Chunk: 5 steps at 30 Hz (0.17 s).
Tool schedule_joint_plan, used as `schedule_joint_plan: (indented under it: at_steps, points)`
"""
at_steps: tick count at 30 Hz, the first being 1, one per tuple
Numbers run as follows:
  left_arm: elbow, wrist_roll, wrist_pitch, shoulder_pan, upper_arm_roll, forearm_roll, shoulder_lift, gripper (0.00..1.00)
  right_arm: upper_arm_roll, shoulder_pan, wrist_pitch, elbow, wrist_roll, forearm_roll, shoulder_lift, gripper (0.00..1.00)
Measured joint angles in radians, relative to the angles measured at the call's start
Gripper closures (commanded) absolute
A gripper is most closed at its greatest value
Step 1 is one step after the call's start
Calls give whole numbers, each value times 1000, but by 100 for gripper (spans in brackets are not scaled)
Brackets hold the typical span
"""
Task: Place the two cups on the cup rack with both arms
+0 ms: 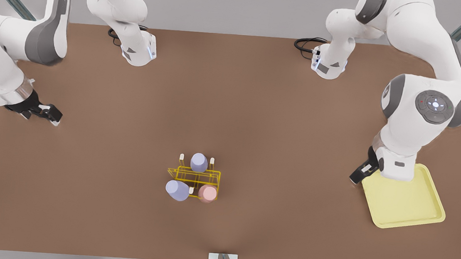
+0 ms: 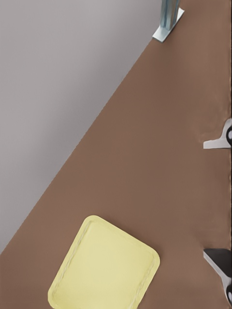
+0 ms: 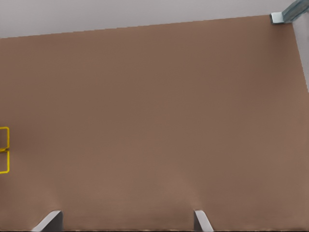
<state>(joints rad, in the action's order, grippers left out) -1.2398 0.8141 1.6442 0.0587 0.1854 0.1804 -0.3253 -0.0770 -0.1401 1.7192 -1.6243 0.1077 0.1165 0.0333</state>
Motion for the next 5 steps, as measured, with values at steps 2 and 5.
schedule_joint_plan:
  at_steps: [2, 5]
  points:
    - [-44, -100, -72, -13, 9, -14, 60, 0, 2, -22, -50, -17, -4, 8, -16, 0]
    - [-22, -226, -171, -16, 26, -38, 79, 0, 4, -52, -102, -15, -9, 9, -19, 0]
